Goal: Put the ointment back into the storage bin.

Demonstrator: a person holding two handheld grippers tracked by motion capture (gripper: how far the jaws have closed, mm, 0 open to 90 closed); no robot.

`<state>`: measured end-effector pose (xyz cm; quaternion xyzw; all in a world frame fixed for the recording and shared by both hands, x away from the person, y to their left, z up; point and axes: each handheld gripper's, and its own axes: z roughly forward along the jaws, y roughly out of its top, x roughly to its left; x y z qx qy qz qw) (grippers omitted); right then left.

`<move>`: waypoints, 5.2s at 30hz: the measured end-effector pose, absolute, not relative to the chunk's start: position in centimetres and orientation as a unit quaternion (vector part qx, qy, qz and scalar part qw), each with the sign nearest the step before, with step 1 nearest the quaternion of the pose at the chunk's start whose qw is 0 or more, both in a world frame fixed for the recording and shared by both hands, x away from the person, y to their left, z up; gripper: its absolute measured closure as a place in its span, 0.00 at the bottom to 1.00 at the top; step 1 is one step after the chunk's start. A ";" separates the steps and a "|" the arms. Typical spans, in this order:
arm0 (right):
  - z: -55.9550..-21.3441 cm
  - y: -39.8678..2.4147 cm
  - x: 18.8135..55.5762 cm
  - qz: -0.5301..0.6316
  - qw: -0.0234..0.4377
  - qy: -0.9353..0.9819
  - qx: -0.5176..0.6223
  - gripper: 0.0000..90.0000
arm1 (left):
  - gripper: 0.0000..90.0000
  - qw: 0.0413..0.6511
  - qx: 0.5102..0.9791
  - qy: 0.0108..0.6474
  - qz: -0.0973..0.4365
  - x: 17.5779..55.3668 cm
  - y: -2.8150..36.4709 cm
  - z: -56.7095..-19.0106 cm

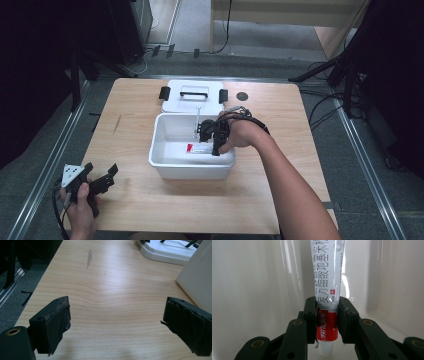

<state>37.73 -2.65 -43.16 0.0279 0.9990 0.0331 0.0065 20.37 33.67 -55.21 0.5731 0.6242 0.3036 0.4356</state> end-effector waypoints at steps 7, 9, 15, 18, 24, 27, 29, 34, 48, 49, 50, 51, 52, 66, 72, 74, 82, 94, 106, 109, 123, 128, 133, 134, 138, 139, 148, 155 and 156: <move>-43.7 -2.2 37.6 0.014 0.008 1.000 0.022 0.80 | 0.09 0.436 0.573 0.624 0.303 20.4 33.7 -55.2; -43.8 -2.1 37.6 0.012 0.006 1.000 0.024 0.80 | 0.09 0.436 0.573 0.624 0.303 20.4 33.7 -55.2; -44.2 -2.0 37.7 0.008 0.003 1.000 0.023 0.80 | 0.09 0.436 0.573 0.624 0.304 20.4 33.7 -55.2; -44.3 -1.9 37.6 0.003 0.002 1.000 0.024 0.80 | 0.09 0.436 0.572 0.624 0.304 20.4 33.7 -55.2; -44.6 -1.7 37.6 -0.010 0.000 1.000 0.023 0.79 | 0.09 0.435 0.573 0.625 0.304 20.4 33.7 -55.2; -44.7 -1.7 37.5 -0.016 0.001 1.000 0.023 0.79 | 0.09 0.436 0.572 0.625 0.304 20.4 33.7 -55.2; -44.7 -1.7 37.5 -0.018 0.001 1.000 0.025 0.79 | 0.09 0.436 0.572 0.625 0.304 20.4 33.7 -55.2; -44.6 -1.8 37.5 -0.014 -0.003 0.999 0.029 0.75 | 0.09 0.436 0.571 0.626 0.304 20.4 33.7 -55.2; -42.0 -3.0 37.4 0.045 -0.005 0.997 0.064 0.88 | 0.09 0.436 0.570 0.626 0.305 20.4 33.7 -55.2; -41.8 -3.2 37.3 0.049 -0.004 0.997 0.065 0.88 | 0.09 0.435 0.571 0.625 0.307 20.4 33.7 -55.2; -41.5 -3.4 37.3 0.053 -0.002 0.997 0.063 0.88 | 0.09 0.435 0.570 0.625 0.306 20.4 33.7 -55.2; -41.5 -3.4 37.3 0.053 -0.002 0.997 0.063 0.88 | 0.09 0.435 0.570 0.625 0.306 20.4 33.7 -55.2; -40.8 -3.8 37.2 0.062 -0.001 0.996 0.070 0.88 | 0.09 0.436 0.570 0.625 0.307 20.4 33.7 -55.2; -37.2 -7.9 36.8 0.126 0.002 0.986 0.113 0.77 | 0.16 0.431 0.570 0.624 0.315 20.4 33.5 -55.2; -35.9 -10.6 36.4 0.145 0.013 0.980 0.134 0.72 | 0.16 0.433 0.572 0.623 0.312 20.3 33.5 -55.2; -35.8 -11.5 36.4 0.150 0.016 0.979 0.139 0.69 | 0.16 0.432 0.571 0.625 0.311 20.4 33.6 -55.2; -37.0 -15.2 36.2 0.156 0.015 0.971 0.183 0.63 | 0.16 0.430 0.572 0.629 0.305 20.4 33.6 -55.2; -41.6 -20.9 35.6 0.152 0.003 0.949 0.277 0.49 | 0.16 0.430 0.572 0.629 0.303 20.4 33.6 -55.2; -46.4 -27.2 33.1 0.227 0.080 0.874 0.422 0.22 | 0.15 0.430 0.572 0.629 0.305 20.4 33.6 -55.2; -47.8 -28.6 32.2 0.248 0.095 0.856 0.443 0.12 | 0.15 0.431 0.572 0.628 0.305 20.4 33.6 -55.2; -52.1 -33.0 27.5 0.356 0.187 0.758 0.514 0.00 | 0.15 0.433 0.573 0.625 0.306 20.3 33.6 -55.2; -53.5 -34.0 25.6 0.379 0.218 0.733 0.521 0.00 | 0.15 0.433 0.573 0.625 0.306 20.3 33.5 -55.2; -54.2 -34.9 24.2 0.397 0.234 0.712 0.530 0.00 | 0.15 0.433 0.574 0.625 0.305 20.3 33.5 -55.2; -54.4 -35.5 23.5 0.404 0.239 0.701 0.536 0.00 | 0.15 0.433 0.574 0.624 0.305 20.3 33.5 -55.2; -54.6 -36.3 22.4 0.420 0.249 0.683 0.544 0.00 | 0.15 0.433 0.574 0.624 0.305 20.3 33.5 -55.2; -54.6 -36.3 22.4 0.420 0.249 0.683 0.544 0.00 | 0.15 0.433 0.574 0.624 0.305 20.3 33.5 -55.2; -54.6 -37.0 21.2 0.440 0.268 0.652 0.556 0.00 | 0.15 0.432 0.574 0.625 0.305 20.3 33.5 -55.2; -54.7 -37.3 21.3 0.447 0.261 0.640 0.568 0.00 | 0.15 0.431 0.573 0.628 0.303 20.3 33.5 -55.2; -54.7 -37.3 21.4 0.449 0.259 0.639 0.568 0.00 | 0.15 0.431 0.573 0.628 0.303 20.3 33.5 -55.2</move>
